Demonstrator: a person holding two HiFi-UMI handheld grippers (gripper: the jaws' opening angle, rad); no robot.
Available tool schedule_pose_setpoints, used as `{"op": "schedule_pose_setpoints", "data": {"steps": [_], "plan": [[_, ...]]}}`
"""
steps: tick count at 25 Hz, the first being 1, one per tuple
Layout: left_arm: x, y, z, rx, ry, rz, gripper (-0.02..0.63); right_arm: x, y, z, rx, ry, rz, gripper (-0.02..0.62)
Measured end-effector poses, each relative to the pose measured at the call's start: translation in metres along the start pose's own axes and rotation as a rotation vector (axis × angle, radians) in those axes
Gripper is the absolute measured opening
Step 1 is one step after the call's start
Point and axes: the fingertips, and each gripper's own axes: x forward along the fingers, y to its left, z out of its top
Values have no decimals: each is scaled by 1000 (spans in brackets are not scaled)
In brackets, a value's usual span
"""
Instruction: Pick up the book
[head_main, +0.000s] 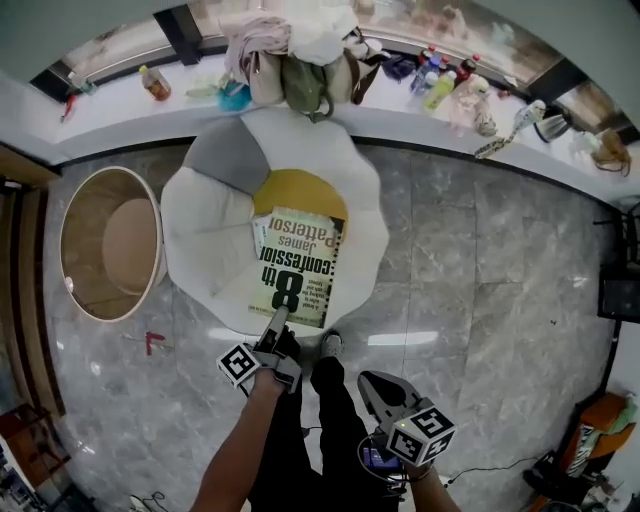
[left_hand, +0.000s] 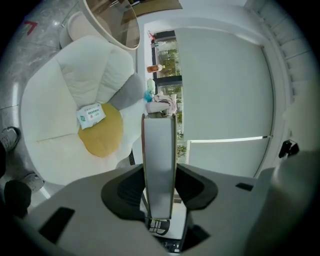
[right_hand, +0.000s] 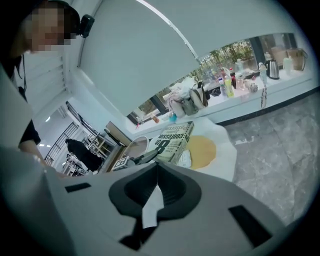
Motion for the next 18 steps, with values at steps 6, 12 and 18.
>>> {"op": "schedule_pose_setpoints", "data": {"steps": [6, 12, 18], "plan": [[-1, -56, -8, 18, -8, -39, 183, -19, 1, 40, -20, -37, 7, 18], [-25, -103, -28, 16, -32, -55, 183, -40, 12, 54, -9, -49, 29, 18], [-54, -154, -55, 3, -49, -110, 183, -48, 25, 82, 28, -114, 98, 18]]}}
